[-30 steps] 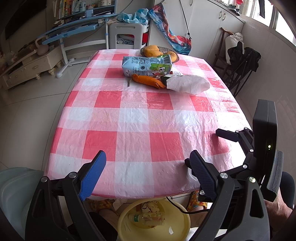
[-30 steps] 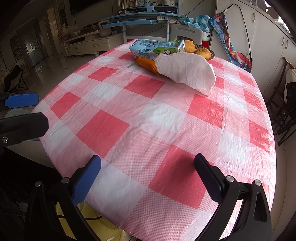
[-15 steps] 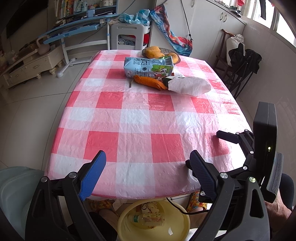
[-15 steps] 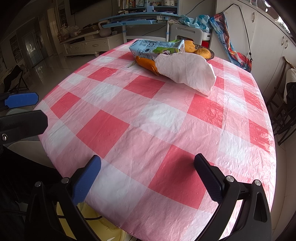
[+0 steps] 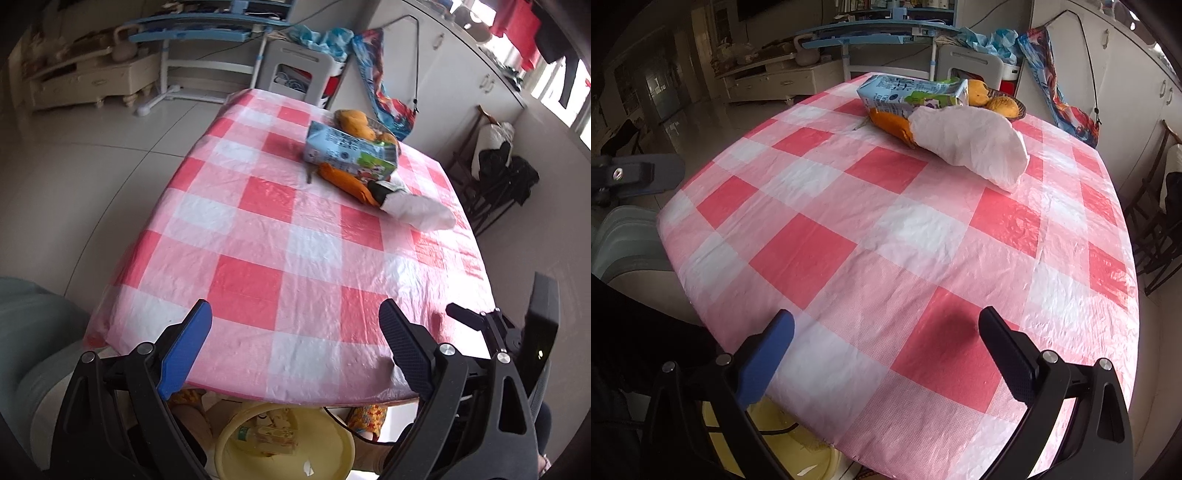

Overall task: Collect trash
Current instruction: 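Move both tools toward the white paper sheet and orange peel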

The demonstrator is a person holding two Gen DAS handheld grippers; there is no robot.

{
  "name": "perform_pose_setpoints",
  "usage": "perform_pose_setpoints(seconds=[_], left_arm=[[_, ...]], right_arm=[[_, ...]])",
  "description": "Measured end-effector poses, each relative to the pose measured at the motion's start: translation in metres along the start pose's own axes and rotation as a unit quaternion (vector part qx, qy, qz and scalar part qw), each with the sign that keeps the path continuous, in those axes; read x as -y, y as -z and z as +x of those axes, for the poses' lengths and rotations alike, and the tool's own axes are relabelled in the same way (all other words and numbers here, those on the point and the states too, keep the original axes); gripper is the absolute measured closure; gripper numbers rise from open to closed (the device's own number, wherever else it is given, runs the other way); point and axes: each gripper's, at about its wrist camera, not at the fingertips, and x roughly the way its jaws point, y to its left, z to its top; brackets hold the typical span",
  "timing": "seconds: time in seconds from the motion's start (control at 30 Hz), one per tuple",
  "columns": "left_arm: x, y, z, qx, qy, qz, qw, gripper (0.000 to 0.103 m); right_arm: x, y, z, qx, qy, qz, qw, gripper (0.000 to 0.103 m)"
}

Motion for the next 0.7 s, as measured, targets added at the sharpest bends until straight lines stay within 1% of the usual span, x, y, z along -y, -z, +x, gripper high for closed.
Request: perform_pose_setpoints(seconds=[0.17, 0.33, 0.4, 0.47, 0.53, 0.6, 0.7], left_arm=[[-0.014, -0.004, 0.004, -0.003, -0.005, -0.02, 0.9998, 0.015], [-0.012, -0.016, 0.012, -0.01, -0.004, -0.022, 0.9997, 0.015], [-0.003, -0.023, 0.015, -0.003, -0.013, -0.014, 0.9998, 0.015], [0.01, -0.034, 0.02, 0.004, -0.022, 0.009, 0.9997, 0.015], [0.022, -0.048, 0.031, -0.002, -0.015, 0.013, 0.9998, 0.015], [0.027, -0.066, 0.049, -0.013, -0.003, -0.006, 0.9999, 0.015], [0.03, -0.091, 0.083, -0.032, -0.002, -0.039, 0.9987, 0.022]], right_arm=[[0.0, -0.004, -0.01, 0.019, -0.013, -0.006, 1.0, 0.008], [0.014, -0.013, -0.018, 0.041, -0.031, 0.011, 0.999, 0.008], [0.016, -0.02, -0.019, 0.048, -0.05, 0.009, 0.998, 0.008], [0.011, -0.027, -0.015, 0.047, -0.061, -0.007, 0.997, 0.008], [0.008, -0.033, -0.012, 0.049, -0.054, -0.024, 0.997, 0.008], [0.011, -0.039, -0.018, 0.066, -0.041, -0.03, 0.997, 0.008], [0.021, -0.043, -0.029, 0.091, -0.02, -0.029, 0.995, 0.008]])
